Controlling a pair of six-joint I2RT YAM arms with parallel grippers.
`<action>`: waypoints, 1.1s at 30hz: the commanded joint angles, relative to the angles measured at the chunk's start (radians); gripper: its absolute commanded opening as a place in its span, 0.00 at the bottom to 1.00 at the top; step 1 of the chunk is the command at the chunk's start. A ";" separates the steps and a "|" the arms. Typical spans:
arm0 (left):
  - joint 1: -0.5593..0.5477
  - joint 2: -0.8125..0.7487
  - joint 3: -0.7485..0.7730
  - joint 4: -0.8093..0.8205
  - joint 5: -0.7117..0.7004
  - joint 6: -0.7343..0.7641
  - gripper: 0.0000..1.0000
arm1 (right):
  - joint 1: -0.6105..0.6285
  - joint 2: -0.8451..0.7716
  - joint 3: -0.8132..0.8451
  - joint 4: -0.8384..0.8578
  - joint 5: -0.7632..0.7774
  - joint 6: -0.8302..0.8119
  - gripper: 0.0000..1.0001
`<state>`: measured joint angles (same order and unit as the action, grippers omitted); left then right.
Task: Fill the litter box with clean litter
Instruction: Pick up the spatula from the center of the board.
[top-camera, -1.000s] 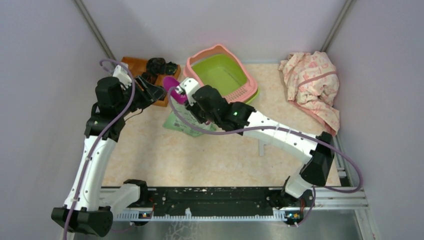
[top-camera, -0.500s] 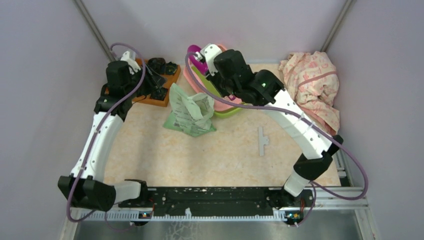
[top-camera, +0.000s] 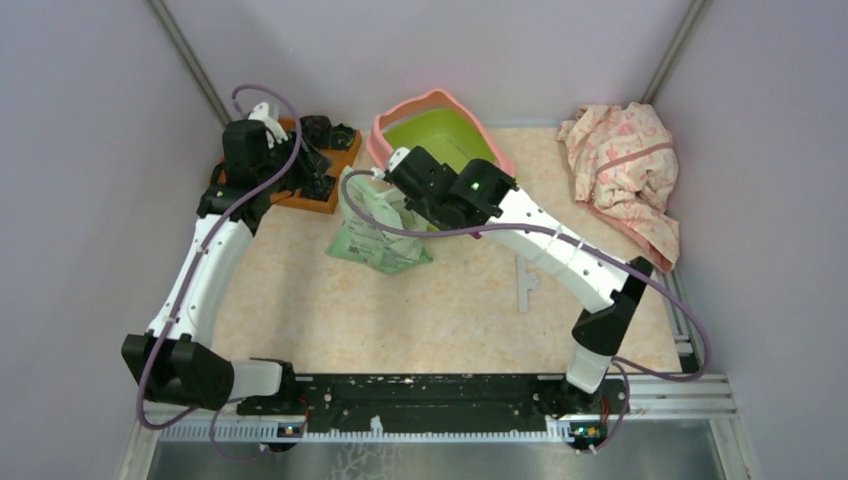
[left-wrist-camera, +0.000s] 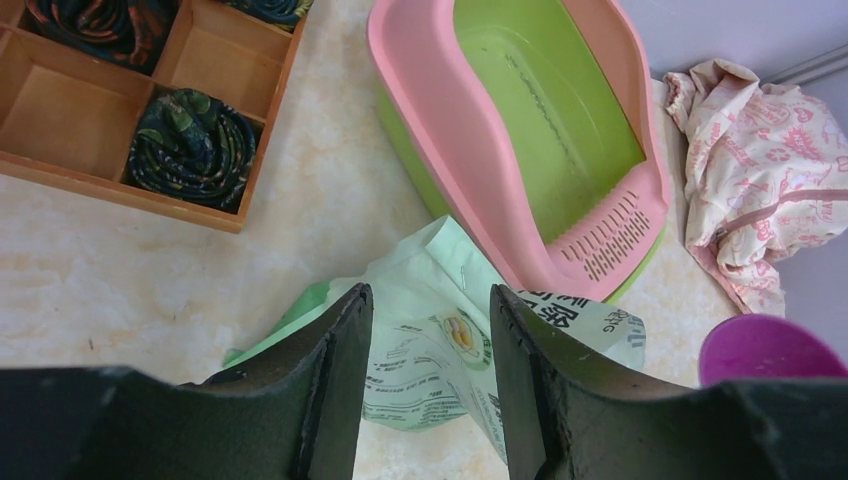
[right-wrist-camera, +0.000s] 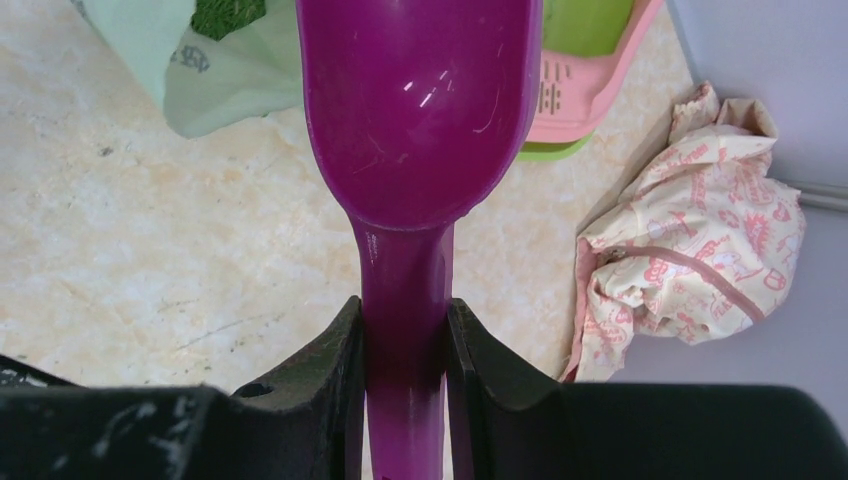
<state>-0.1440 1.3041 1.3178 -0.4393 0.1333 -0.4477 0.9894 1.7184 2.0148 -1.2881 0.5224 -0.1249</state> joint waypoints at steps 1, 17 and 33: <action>0.001 -0.005 -0.017 0.039 -0.028 0.030 0.53 | 0.039 0.036 -0.017 -0.027 0.040 0.061 0.00; 0.001 -0.014 -0.049 0.043 -0.026 0.057 0.53 | 0.048 0.082 -0.085 -0.065 0.000 0.165 0.00; -0.013 -0.266 -0.154 0.209 0.513 -0.040 0.67 | 0.061 -0.235 -0.235 0.223 -0.404 0.171 0.00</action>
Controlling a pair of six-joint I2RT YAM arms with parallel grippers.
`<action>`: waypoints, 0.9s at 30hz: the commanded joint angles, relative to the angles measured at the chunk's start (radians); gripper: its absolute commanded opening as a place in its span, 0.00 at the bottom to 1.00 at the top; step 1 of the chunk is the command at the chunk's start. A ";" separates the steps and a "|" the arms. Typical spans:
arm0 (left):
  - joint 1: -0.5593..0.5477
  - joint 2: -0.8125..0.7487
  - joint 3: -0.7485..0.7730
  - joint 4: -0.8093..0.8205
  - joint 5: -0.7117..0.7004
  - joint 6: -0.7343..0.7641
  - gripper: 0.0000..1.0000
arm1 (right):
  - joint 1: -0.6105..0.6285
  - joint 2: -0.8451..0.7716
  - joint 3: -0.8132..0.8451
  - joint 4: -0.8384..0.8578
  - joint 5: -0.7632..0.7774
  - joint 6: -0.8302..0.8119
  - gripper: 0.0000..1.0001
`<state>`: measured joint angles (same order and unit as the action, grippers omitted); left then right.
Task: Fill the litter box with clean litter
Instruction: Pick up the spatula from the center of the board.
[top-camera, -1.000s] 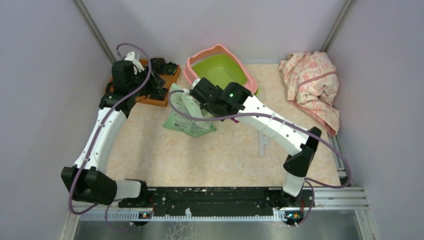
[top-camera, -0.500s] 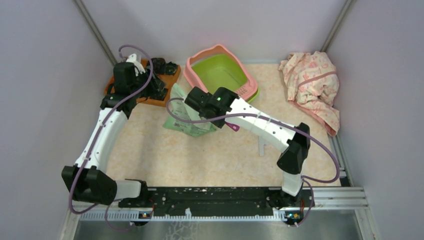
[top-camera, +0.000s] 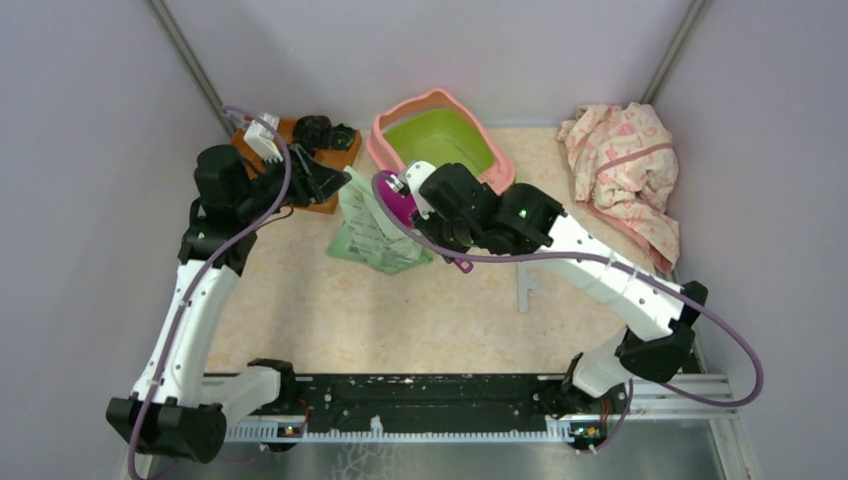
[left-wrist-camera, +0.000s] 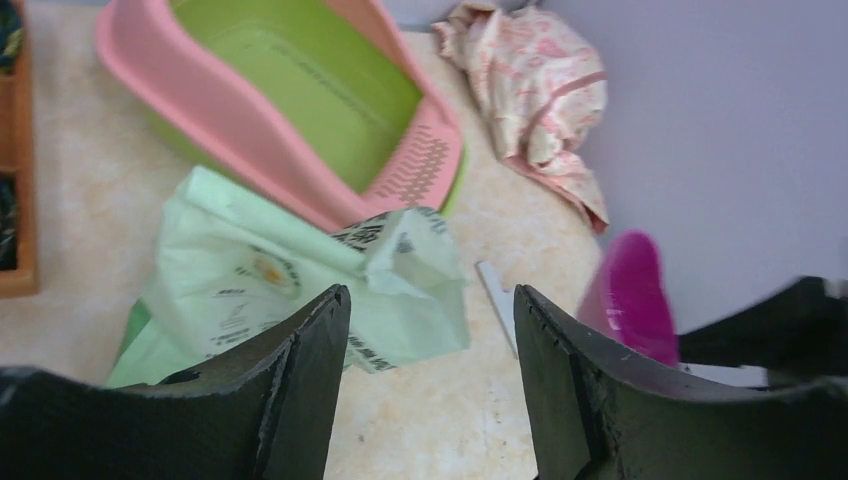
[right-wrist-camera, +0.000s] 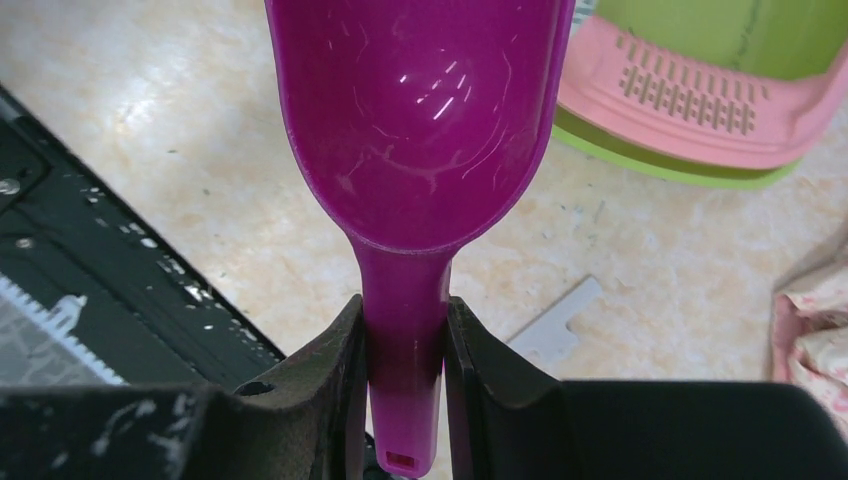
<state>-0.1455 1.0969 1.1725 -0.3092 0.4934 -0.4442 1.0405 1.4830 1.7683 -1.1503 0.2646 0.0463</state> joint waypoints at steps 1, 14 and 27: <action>-0.013 -0.067 -0.003 0.067 0.148 -0.043 0.67 | 0.009 0.005 0.011 0.096 -0.163 -0.002 0.00; -0.146 -0.035 0.034 -0.074 0.005 -0.046 0.64 | -0.010 0.083 0.064 0.159 -0.201 -0.019 0.00; -0.227 -0.019 0.010 -0.129 -0.124 -0.034 0.29 | -0.075 0.006 0.047 0.254 -0.236 -0.021 0.00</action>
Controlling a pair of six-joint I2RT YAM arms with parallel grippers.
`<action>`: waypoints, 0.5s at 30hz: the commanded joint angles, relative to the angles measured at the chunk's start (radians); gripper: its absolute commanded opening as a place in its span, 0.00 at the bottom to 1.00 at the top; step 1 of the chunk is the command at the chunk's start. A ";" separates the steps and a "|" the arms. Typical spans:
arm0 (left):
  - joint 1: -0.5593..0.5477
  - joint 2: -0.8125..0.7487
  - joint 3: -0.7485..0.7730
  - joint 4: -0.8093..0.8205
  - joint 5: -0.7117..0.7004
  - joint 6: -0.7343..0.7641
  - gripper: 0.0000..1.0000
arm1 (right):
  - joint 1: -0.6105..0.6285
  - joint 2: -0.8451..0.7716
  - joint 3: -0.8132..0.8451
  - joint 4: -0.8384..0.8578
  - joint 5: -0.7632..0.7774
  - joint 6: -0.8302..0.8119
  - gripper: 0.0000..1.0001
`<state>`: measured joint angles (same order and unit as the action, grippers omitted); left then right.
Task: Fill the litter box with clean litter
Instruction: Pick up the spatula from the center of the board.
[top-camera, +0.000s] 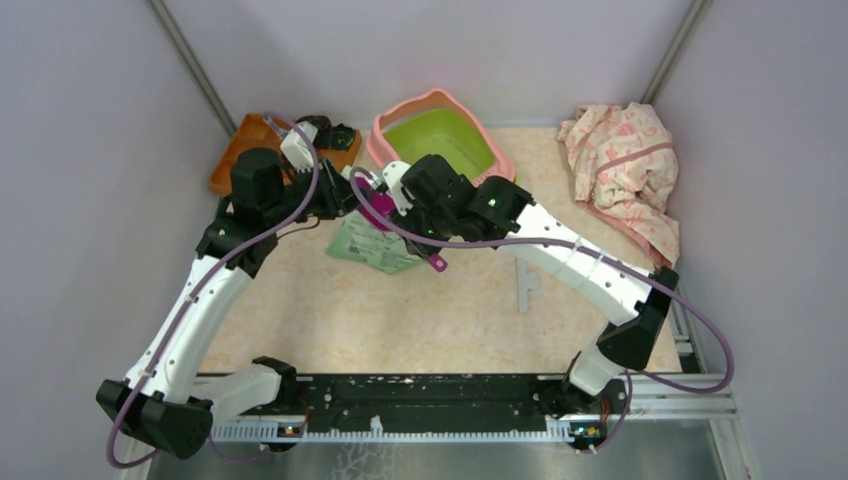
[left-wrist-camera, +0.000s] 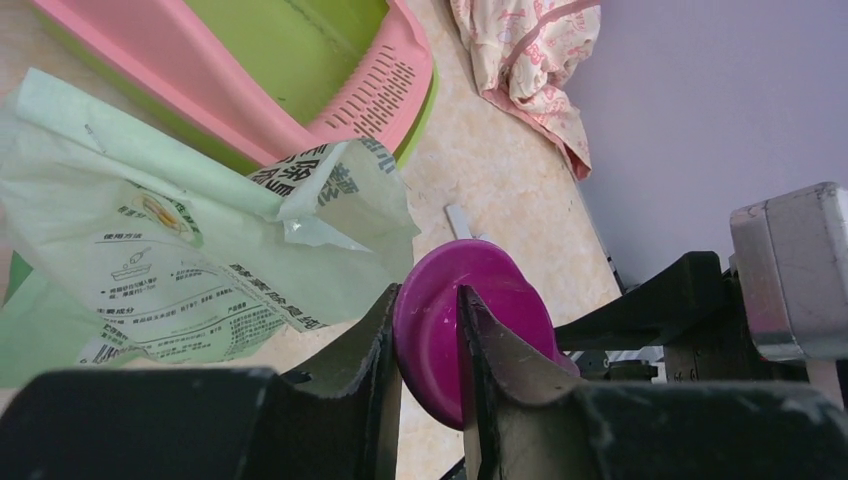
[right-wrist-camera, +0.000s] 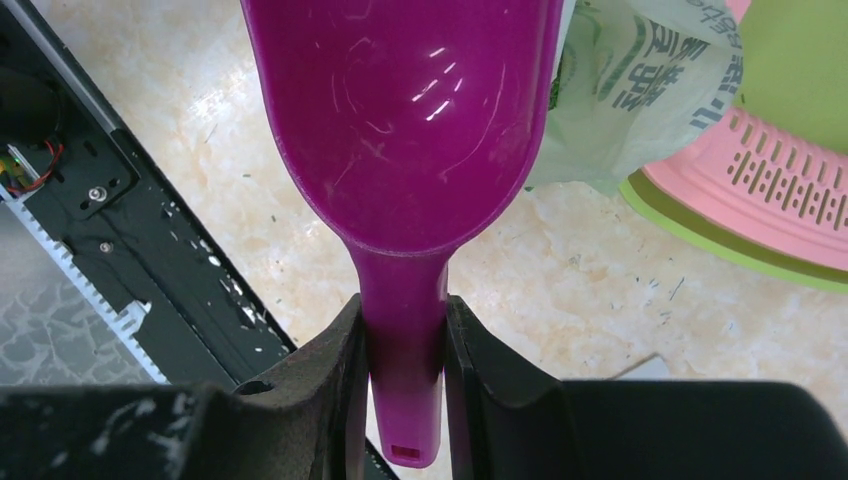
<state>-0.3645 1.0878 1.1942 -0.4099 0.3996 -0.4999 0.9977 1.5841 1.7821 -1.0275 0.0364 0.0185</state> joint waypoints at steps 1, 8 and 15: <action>-0.007 -0.008 -0.013 -0.029 -0.032 0.020 0.28 | -0.038 -0.113 0.021 0.149 -0.011 0.006 0.00; -0.007 -0.013 -0.039 0.016 -0.043 -0.059 0.23 | -0.043 -0.269 -0.176 0.350 -0.063 -0.008 0.07; -0.008 0.007 -0.046 0.062 0.000 -0.126 0.21 | -0.043 -0.373 -0.350 0.466 -0.052 -0.013 0.43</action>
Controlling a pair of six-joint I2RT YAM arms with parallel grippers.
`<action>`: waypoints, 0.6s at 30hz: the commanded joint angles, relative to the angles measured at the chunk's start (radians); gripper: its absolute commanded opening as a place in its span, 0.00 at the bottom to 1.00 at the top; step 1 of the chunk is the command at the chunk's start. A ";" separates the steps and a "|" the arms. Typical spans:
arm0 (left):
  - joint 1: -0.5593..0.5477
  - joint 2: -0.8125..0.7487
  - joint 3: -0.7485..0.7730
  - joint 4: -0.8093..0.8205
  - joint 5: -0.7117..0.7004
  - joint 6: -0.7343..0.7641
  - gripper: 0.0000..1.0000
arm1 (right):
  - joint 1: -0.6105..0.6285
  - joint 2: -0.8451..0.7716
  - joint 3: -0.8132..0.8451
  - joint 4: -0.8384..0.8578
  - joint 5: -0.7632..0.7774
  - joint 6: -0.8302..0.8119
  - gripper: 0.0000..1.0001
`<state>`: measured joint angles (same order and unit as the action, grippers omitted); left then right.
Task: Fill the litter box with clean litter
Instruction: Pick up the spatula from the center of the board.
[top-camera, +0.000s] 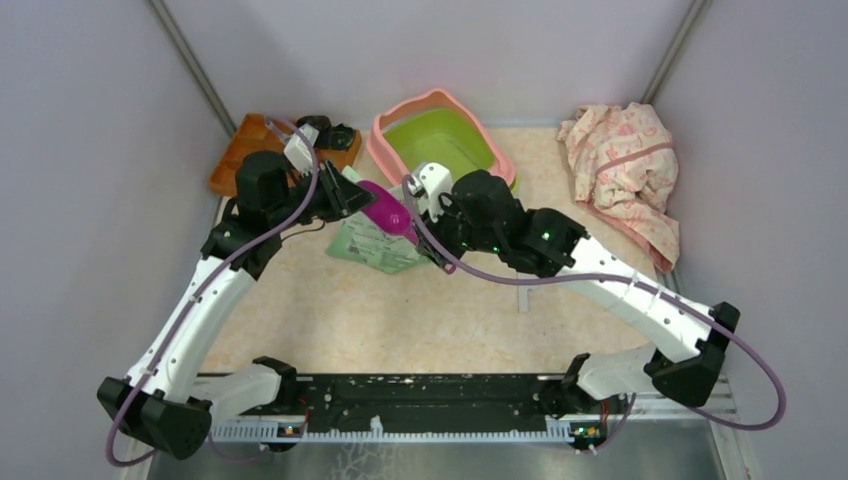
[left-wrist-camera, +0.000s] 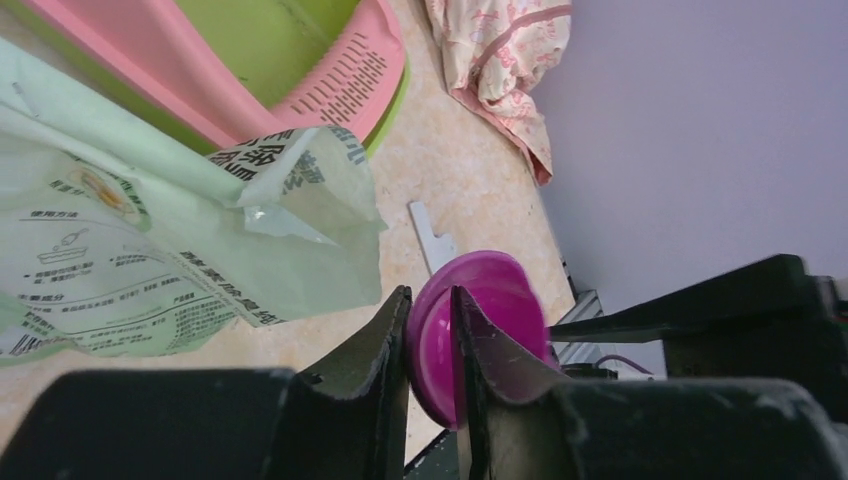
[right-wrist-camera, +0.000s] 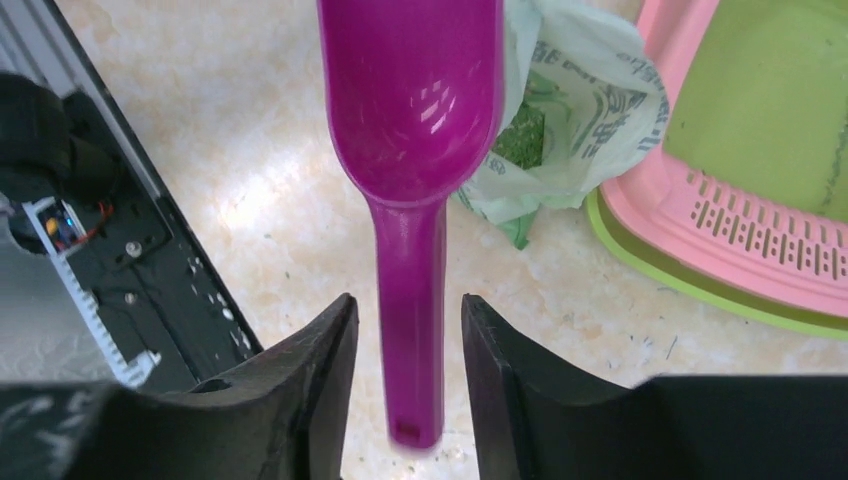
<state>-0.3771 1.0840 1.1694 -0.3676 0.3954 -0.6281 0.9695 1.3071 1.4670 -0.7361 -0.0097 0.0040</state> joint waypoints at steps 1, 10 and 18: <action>0.005 0.011 -0.024 0.026 0.009 -0.003 0.21 | -0.015 -0.104 -0.057 0.184 -0.002 0.001 0.46; 0.005 0.014 -0.043 0.068 0.033 -0.057 0.20 | -0.015 -0.144 -0.171 0.271 -0.044 0.001 0.77; 0.005 0.022 -0.021 0.041 -0.003 -0.080 0.21 | 0.048 -0.275 -0.332 0.364 0.126 0.019 0.98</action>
<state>-0.3733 1.1034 1.1278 -0.3496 0.4030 -0.6823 0.9730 1.1419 1.1961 -0.4992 -0.0021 0.0219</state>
